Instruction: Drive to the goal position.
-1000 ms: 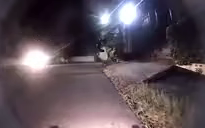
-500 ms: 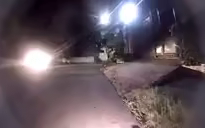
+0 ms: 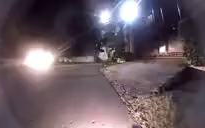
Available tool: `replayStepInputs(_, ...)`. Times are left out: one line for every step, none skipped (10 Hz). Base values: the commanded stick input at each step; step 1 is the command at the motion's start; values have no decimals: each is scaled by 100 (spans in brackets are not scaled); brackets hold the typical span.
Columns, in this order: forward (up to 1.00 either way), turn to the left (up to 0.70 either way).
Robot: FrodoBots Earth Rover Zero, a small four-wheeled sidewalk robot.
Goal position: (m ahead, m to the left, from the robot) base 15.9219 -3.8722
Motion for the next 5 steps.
replayStepInputs(60, 0)
replayStepInputs(60, 0)
replayStepInputs(60, 0)
replayStepInputs(60, 0)
replayStepInputs(60, 0)
